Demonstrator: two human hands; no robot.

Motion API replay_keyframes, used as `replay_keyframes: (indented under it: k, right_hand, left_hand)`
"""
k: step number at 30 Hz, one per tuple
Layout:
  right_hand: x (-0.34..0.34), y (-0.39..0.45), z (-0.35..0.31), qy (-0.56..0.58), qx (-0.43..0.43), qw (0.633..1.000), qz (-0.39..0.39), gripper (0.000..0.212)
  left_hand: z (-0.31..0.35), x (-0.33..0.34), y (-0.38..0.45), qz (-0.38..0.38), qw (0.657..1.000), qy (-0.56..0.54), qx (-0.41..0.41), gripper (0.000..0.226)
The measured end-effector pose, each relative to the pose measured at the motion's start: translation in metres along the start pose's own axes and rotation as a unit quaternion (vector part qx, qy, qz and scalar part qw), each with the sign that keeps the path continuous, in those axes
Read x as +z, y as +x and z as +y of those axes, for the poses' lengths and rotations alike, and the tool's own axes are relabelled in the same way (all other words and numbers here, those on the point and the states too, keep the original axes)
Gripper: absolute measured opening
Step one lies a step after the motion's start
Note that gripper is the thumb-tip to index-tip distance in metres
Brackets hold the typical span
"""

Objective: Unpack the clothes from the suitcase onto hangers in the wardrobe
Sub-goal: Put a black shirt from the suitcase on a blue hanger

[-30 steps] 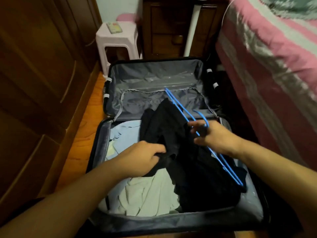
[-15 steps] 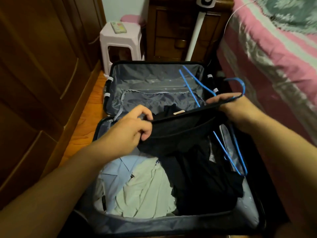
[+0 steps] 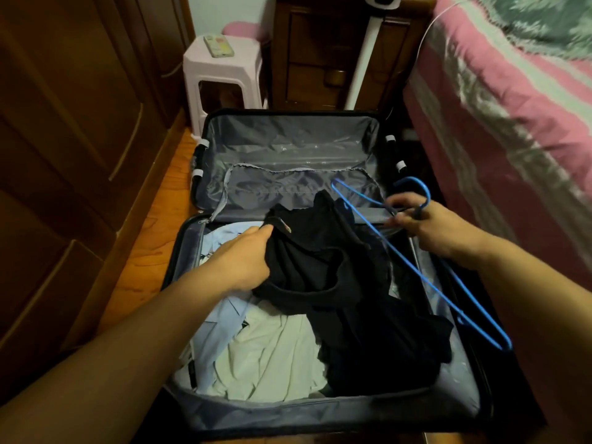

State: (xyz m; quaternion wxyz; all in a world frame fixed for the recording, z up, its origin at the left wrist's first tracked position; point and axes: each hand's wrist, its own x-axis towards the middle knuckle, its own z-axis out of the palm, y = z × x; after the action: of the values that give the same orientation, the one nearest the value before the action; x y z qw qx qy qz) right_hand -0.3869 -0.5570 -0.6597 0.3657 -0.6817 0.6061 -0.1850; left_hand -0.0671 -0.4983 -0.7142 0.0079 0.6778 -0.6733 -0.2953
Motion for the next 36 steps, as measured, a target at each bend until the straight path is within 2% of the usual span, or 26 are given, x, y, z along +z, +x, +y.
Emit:
replay_keyframes:
  k: [2,4,5,8,10,12,15,17,20,21,23,24,25,27,29,33,34,36]
  right_hand:
    - [-0.005,-0.004,-0.004,-0.006,-0.038,0.999,0.025,0.023]
    - [-0.006,-0.011,-0.010,-0.023,-0.064,0.997,0.022,0.008]
    - [-0.007,-0.015,-0.015,-0.038,-0.078,0.996,0.020,0.007]
    - [-0.003,-0.024,-0.028,-0.059,-0.093,0.994,-0.002,0.021]
    - [0.005,-0.026,-0.032,-0.117,-0.101,0.988,-0.020,0.024]
    - [0.019,-0.029,-0.037,-0.168,-0.123,0.978,-0.020,0.021]
    - [0.043,-0.035,-0.050,-0.174,-0.171,0.969,0.035,0.016]
    - [0.059,-0.038,-0.050,-0.161,-0.191,0.967,0.042,0.012]
    - [0.065,-0.034,-0.040,-0.076,-0.154,0.982,0.077,0.008]
    - [0.060,-0.031,-0.038,-0.040,-0.134,0.985,0.105,0.008]
    - [0.046,-0.027,-0.039,0.055,-0.107,0.980,0.157,0.007]
    - [0.039,-0.026,-0.042,0.105,-0.101,0.973,0.180,0.009]
    - [0.034,-0.026,-0.043,0.147,-0.098,0.963,0.201,0.013]
    - [0.027,-0.028,-0.043,0.202,-0.086,0.948,0.232,0.021]
    - [0.025,-0.029,-0.044,0.202,-0.079,0.947,0.237,0.018]
    - [0.024,-0.025,-0.044,0.176,-0.081,0.950,0.247,0.014]
    - [0.023,-0.023,-0.043,0.171,-0.082,0.949,0.252,0.016]
    - [0.022,-0.021,-0.042,0.172,-0.083,0.948,0.254,0.011]
  left_hand:
    - [-0.009,-0.001,0.006,-0.043,0.997,-0.058,-0.029,0.074]
    - [-0.014,-0.001,0.009,-0.073,0.992,-0.082,-0.056,0.081]
    - [-0.015,-0.001,0.011,-0.080,0.991,-0.083,-0.069,0.088]
    - [-0.017,0.004,0.015,-0.064,0.992,-0.073,-0.082,0.095]
    - [-0.009,0.004,0.010,-0.049,0.995,-0.050,-0.066,0.095]
    - [0.011,0.000,-0.002,-0.023,0.999,-0.012,-0.019,0.095]
    - [0.048,-0.001,-0.030,0.038,0.996,0.003,0.081,0.085]
    - [0.069,0.005,-0.049,0.049,0.982,-0.068,0.168,0.081]
    - [0.075,0.013,-0.062,0.040,0.935,-0.224,0.273,0.066]
    - [0.069,0.009,-0.062,0.092,0.926,-0.229,0.285,0.054]
    - [0.048,-0.007,-0.047,0.247,0.922,-0.163,0.249,0.035]
    - [0.033,-0.017,-0.037,0.307,0.917,-0.127,0.219,0.036]
    - [0.018,-0.028,-0.030,0.327,0.918,-0.117,0.191,0.039]
    - [-0.004,-0.046,-0.022,0.269,0.935,-0.158,0.166,0.044]
    - [-0.015,-0.051,-0.021,0.199,0.952,-0.155,0.172,0.041]
    - [-0.017,-0.057,-0.021,0.214,0.951,-0.149,0.169,0.021]
    - [-0.018,-0.059,-0.022,0.216,0.948,-0.165,0.164,0.024]
    - [-0.019,-0.064,-0.028,0.167,0.949,-0.220,0.151,0.053]
